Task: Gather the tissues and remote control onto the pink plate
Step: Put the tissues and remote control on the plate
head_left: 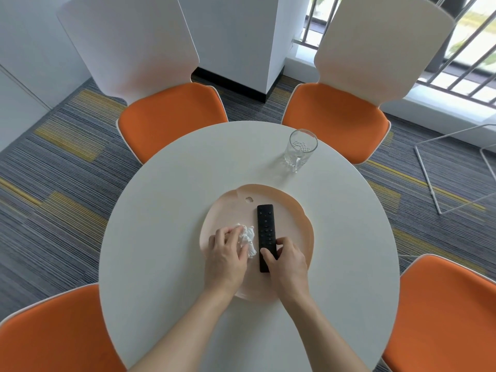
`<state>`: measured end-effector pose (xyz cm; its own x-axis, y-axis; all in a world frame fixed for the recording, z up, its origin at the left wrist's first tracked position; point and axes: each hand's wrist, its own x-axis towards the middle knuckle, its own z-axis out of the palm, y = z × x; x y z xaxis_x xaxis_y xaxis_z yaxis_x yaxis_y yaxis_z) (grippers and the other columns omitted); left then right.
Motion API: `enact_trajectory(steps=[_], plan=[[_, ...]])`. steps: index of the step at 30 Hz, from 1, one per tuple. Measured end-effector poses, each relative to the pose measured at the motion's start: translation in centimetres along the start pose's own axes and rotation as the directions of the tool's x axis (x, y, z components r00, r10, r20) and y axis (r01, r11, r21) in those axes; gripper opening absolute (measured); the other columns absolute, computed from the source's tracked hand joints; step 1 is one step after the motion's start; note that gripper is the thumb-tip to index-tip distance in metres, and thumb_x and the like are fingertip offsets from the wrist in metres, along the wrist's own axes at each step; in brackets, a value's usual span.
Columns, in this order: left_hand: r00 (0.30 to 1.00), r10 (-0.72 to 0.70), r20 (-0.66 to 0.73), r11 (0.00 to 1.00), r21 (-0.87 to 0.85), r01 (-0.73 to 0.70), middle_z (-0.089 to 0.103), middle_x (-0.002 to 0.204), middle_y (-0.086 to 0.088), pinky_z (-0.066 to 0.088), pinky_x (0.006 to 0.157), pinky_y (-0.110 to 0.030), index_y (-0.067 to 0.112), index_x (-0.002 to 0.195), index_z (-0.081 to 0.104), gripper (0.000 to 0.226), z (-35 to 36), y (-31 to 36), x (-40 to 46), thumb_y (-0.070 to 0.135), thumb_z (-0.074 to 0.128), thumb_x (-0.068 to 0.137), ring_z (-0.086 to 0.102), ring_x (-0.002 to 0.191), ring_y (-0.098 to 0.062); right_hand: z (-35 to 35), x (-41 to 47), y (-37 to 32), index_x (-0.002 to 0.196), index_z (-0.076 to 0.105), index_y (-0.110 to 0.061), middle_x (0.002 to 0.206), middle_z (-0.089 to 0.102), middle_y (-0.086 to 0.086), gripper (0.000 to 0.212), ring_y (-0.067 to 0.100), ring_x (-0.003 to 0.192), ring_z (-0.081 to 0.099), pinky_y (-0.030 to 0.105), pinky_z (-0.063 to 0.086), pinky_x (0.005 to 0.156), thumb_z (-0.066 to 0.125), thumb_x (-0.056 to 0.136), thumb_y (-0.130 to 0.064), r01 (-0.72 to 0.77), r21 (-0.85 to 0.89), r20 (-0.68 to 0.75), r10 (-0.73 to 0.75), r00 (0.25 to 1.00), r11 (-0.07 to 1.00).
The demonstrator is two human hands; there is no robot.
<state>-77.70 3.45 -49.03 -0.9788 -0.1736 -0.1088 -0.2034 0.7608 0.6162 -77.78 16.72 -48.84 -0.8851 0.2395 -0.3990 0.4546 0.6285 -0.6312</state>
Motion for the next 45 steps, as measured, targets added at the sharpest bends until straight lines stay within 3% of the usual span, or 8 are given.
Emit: enact_trajectory(steps=[8, 14, 36, 45], plan=[[0.999, 0.014, -0.034, 1.000, -0.016, -0.014, 0.054, 0.117, -0.009, 0.048, 0.091, -0.039, 0.018, 0.124, 0.059, 0.042, 0.0, 0.3, -0.5, 0.022, 0.068, 0.083, 0.050, 0.106, -0.028, -0.3, -0.4, 0.4, 0.109, 0.055, -0.016, 0.104, 0.061, 0.000, 0.032, 0.018, 0.084, 0.054, 0.029, 0.040, 0.070, 0.061, 0.087, -0.038, 0.015, -0.060, -0.023, -0.017, 1.000, 0.998], [0.999, 0.025, -0.037, 1.000, -0.011, -0.026, 0.053, 0.120, -0.010, 0.049, 0.091, -0.039, 0.016, 0.123, 0.059, 0.042, -0.3, 0.5, -0.6, 0.022, 0.069, 0.083, 0.050, 0.107, -0.029, -1.1, -0.2, 0.2, 0.131, 0.049, -0.014, 0.125, 0.057, 0.003, 0.056, 0.021, 0.113, 0.056, 0.031, 0.044, 0.087, 0.061, 0.087, -0.047, 0.055, -0.133, -0.064, -0.064, 0.996, 0.990], [0.997, 0.000, -0.076, 0.998, -0.065, -0.005, 0.051, 0.125, -0.010, 0.045, 0.087, -0.032, 0.011, 0.125, 0.054, 0.049, -4.9, 1.3, -1.8, 0.029, 0.070, 0.082, 0.052, 0.114, -0.027, -4.9, -1.5, -2.8, 0.129, 0.049, -0.017, 0.126, 0.057, 0.001, 0.056, 0.021, 0.114, 0.055, 0.032, 0.043, 0.085, 0.054, 0.087, -0.055, 0.063, -0.140, -0.117, -0.080, 0.990, 0.988], [0.997, 0.028, -0.077, 0.997, -0.069, -0.033, 0.050, 0.125, -0.012, 0.049, 0.088, -0.038, 0.009, 0.128, 0.049, 0.053, -9.1, 2.1, -3.6, 0.030, 0.068, 0.084, 0.049, 0.117, -0.029, -7.7, -3.9, -4.8, 0.129, 0.049, -0.016, 0.125, 0.058, 0.005, 0.054, 0.024, 0.115, 0.055, 0.034, 0.043, 0.087, 0.053, 0.089, -0.052, 0.048, -0.126, -0.150, -0.067, 0.986, 0.991]])
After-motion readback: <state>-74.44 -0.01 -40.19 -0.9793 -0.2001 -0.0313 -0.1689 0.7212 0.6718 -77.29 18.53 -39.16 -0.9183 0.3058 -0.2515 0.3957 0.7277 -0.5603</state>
